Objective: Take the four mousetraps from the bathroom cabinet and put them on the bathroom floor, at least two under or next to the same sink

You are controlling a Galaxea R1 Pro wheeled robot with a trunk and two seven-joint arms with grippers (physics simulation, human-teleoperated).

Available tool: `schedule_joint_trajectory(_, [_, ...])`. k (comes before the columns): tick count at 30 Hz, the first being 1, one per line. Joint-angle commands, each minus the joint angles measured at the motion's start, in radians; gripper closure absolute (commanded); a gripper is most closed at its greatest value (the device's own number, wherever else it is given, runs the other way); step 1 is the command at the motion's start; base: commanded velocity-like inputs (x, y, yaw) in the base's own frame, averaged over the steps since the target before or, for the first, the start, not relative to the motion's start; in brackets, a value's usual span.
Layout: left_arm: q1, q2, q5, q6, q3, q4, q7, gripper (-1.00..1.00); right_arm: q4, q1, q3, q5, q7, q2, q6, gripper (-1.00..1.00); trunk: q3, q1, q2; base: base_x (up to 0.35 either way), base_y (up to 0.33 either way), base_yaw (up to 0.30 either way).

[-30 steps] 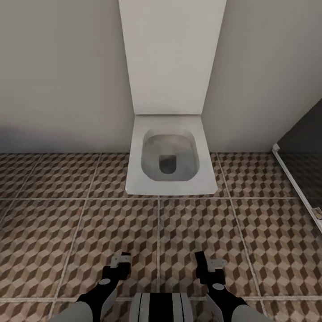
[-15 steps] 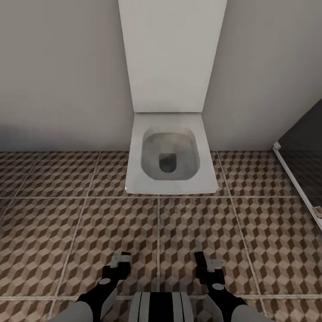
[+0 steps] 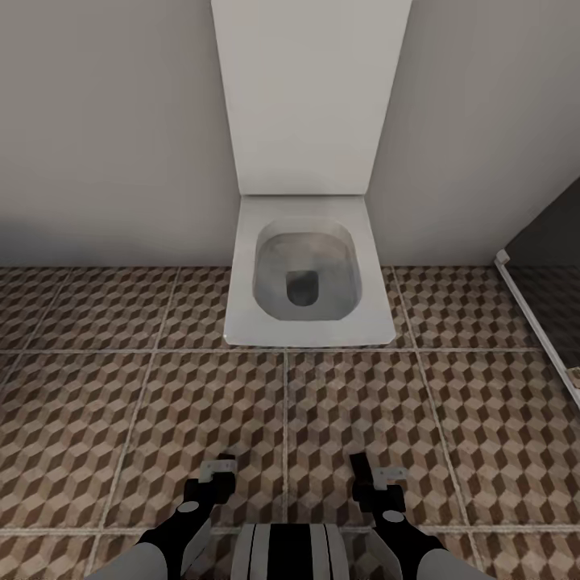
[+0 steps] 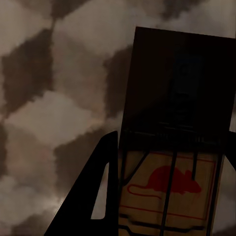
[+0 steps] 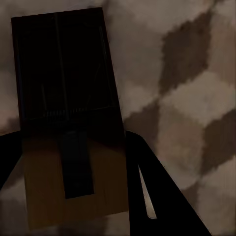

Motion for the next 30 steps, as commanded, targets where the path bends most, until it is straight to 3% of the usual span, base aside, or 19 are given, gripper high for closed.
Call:
schedule_joint_trajectory(1, [-0.001, -0.001, -0.013, -0.003, 0.007, 0.001, 0.008, 1.0, 0.001, 0.0, -0.002, 0.007, -0.005, 0.0, -0.002, 1.0, -0.001, 0.0, 0.0, 0.0, 0.0, 0.0])
schedule_joint_trajectory(20, [-0.001, -0.001, -0.013, -0.002, 0.007, 0.001, 0.007, 1.0, 0.001, 0.0, -0.002, 0.007, -0.005, 0.0, -0.002, 1.0, -0.001, 0.0, 0.0, 0.0, 0.0, 0.0])
schedule_joint_trajectory(27, [-0.001, -0.001, -0.011, -0.002, 0.007, 0.001, 0.007, 1.0, 0.001, 0.0, -0.002, 0.007, -0.005, 0.0, -0.002, 1.0, -0.028, 0.003, -0.002, 0.0, 0.0, 0.0])
schedule_joint_trajectory(30, [-0.001, -0.001, -0.013, -0.002, 0.007, 0.001, 0.006, 1.0, 0.001, 0.0, -0.002, 0.007, -0.005, 0.0, -0.002, 1.0, -0.028, 0.003, -0.002, 0.0, 0.0, 0.0])
